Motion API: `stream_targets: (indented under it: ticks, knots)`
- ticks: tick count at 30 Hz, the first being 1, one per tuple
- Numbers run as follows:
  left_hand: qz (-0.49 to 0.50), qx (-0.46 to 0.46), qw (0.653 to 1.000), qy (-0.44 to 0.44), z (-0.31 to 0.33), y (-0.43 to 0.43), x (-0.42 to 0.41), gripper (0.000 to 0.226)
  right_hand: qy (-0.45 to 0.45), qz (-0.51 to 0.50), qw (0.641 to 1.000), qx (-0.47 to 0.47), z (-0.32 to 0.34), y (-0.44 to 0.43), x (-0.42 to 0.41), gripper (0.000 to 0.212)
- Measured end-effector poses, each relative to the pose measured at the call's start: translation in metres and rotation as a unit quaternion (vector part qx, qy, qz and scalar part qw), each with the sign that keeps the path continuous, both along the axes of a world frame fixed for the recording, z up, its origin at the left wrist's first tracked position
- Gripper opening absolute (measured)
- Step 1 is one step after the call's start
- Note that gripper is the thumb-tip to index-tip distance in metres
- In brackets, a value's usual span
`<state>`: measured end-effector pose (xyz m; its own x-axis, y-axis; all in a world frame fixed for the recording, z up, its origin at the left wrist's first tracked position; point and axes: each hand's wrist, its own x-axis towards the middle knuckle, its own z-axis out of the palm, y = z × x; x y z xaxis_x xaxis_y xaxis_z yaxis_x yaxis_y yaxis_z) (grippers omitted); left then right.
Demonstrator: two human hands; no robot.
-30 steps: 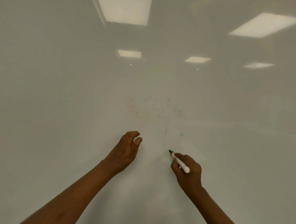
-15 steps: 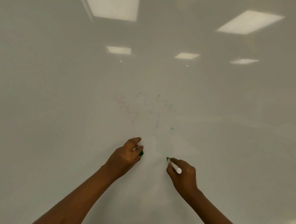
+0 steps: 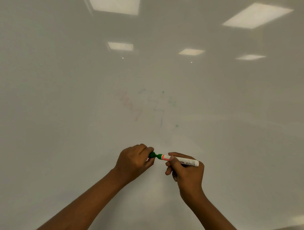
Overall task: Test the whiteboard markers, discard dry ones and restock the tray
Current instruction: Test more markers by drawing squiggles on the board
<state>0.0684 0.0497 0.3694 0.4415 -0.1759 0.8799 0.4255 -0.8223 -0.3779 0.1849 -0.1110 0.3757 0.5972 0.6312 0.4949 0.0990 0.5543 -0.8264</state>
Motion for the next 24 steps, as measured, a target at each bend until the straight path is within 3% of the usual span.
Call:
stream_targets:
  ticks: [7, 13, 16, 24]
  knots:
    - [-0.029, 0.04, 0.998, 0.027, -0.004, -0.014, 0.0, 0.02, 0.022, 0.044, 0.999, 0.002, -0.001, -0.001, 0.006, 0.012]
    - [-0.059, -0.084, 0.992, 0.075, -0.009, -0.025, -0.001, 0.037, -0.011, 0.064, 0.998, -0.002, 0.002, 0.0, 0.012, 0.013]
    - [-0.057, -0.104, 0.99, 0.08, -0.01, -0.031, 0.0, 0.041, -0.023, 0.085, 0.996, 0.0, 0.003, 0.0, 0.013, 0.017]
    - [-0.051, -0.144, 0.985, 0.081, -0.01, -0.036, 0.012, 0.03, -0.008, 0.073, 0.997, 0.021, -0.002, 0.004, 0.014, 0.021]
